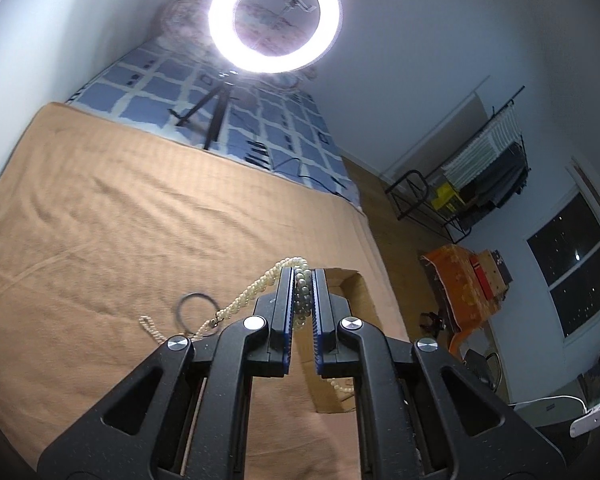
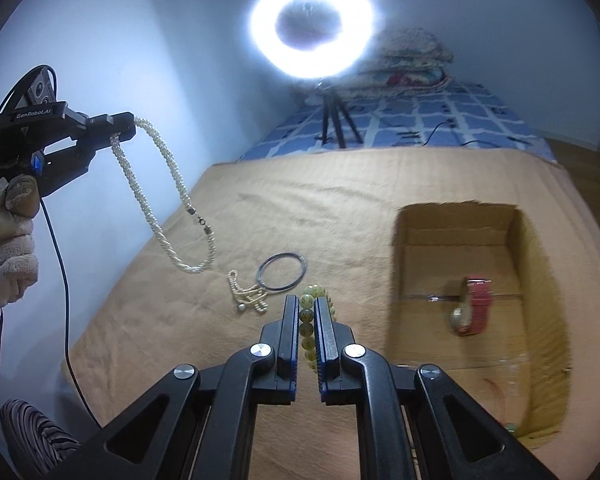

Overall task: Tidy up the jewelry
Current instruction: 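Lift the pearl necklace and bead bracelet with both tools over the box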

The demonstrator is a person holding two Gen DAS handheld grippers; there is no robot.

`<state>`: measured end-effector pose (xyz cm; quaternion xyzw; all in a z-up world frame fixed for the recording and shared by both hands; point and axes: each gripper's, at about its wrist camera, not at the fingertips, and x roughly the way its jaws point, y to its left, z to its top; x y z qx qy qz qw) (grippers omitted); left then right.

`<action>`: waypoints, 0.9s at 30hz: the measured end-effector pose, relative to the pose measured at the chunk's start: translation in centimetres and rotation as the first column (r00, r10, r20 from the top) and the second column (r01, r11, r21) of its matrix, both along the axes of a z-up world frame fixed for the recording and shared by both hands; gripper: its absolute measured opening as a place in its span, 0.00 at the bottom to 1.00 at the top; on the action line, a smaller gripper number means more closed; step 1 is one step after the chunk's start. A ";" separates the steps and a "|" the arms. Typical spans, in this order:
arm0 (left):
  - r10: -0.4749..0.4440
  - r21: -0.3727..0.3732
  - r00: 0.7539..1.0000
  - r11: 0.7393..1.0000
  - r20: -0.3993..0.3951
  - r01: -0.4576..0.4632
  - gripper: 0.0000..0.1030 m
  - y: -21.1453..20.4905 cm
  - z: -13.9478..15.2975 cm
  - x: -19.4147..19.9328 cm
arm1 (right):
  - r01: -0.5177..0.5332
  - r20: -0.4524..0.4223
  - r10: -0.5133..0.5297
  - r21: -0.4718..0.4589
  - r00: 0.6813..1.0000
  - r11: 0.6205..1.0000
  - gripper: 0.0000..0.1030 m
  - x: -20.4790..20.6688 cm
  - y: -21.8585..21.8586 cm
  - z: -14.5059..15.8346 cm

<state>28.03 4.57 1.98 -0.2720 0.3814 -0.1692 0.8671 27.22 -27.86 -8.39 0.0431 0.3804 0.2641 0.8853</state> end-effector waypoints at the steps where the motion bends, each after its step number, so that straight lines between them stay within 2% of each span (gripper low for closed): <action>1: -0.008 0.001 1.000 1.000 0.003 0.008 0.06 -0.6 0.2 0.1 | 0.007 0.004 -0.007 0.000 1.000 1.000 0.05 -0.1 -0.5 0.2; 14: -0.128 -0.012 0.992 0.992 0.014 0.128 0.06 -9.7 1.5 2.4 | 0.112 0.010 -0.112 -0.015 0.994 0.994 0.05 -0.3 -6.7 0.5; 27: -0.216 -0.019 0.976 0.976 -0.034 0.215 0.06 -16.9 -0.8 3.8 | 0.193 -0.025 -0.194 -0.038 0.981 0.980 0.05 0.1 -10.6 -0.8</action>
